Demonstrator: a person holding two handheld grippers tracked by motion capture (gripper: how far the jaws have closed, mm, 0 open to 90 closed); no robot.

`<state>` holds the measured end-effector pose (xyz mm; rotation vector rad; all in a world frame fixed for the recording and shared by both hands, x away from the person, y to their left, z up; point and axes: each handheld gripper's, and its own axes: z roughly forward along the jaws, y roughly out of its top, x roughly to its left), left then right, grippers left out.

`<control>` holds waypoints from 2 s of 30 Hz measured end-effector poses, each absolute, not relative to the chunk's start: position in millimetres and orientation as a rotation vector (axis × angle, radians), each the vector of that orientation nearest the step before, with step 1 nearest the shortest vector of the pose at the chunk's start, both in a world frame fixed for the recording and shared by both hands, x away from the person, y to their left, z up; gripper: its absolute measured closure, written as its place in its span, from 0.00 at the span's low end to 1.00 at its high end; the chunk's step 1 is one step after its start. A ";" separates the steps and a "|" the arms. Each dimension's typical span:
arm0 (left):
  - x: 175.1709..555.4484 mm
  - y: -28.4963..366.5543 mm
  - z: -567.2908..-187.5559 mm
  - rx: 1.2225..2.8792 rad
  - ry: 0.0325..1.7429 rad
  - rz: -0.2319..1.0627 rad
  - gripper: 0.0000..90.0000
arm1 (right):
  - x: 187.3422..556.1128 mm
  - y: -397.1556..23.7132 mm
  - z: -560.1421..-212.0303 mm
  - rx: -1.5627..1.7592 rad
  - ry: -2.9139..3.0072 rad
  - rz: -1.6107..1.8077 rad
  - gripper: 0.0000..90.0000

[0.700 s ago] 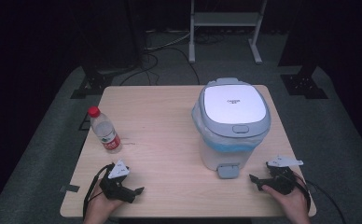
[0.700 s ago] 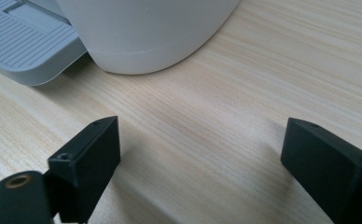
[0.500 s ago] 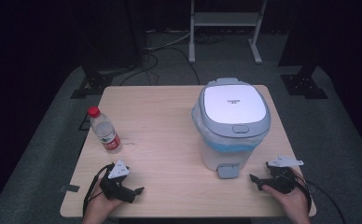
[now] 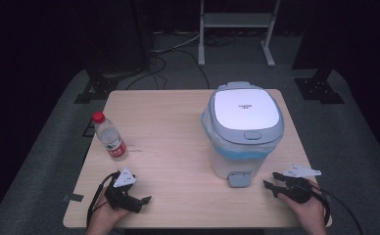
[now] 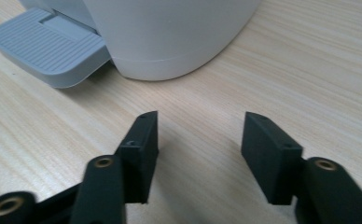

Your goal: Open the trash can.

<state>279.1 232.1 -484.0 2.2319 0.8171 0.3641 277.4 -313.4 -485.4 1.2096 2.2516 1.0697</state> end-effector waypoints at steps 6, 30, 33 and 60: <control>279.1 232.2 -484.0 2.233 0.817 0.364 0.00 | 274.6 -312.4 -481.5 1.189 2.254 1.095 0.62; 279.1 232.1 -484.0 2.232 0.818 0.364 0.00 | 268.8 -303.4 -465.8 1.121 2.307 1.260 0.96; 279.2 232.2 -483.9 2.232 0.819 0.365 0.00 | 268.3 -302.5 -464.4 1.102 2.313 1.285 0.99; 279.3 232.3 -483.9 2.229 0.827 0.367 0.00 | 277.9 -270.1 -459.1 0.994 2.382 1.349 0.99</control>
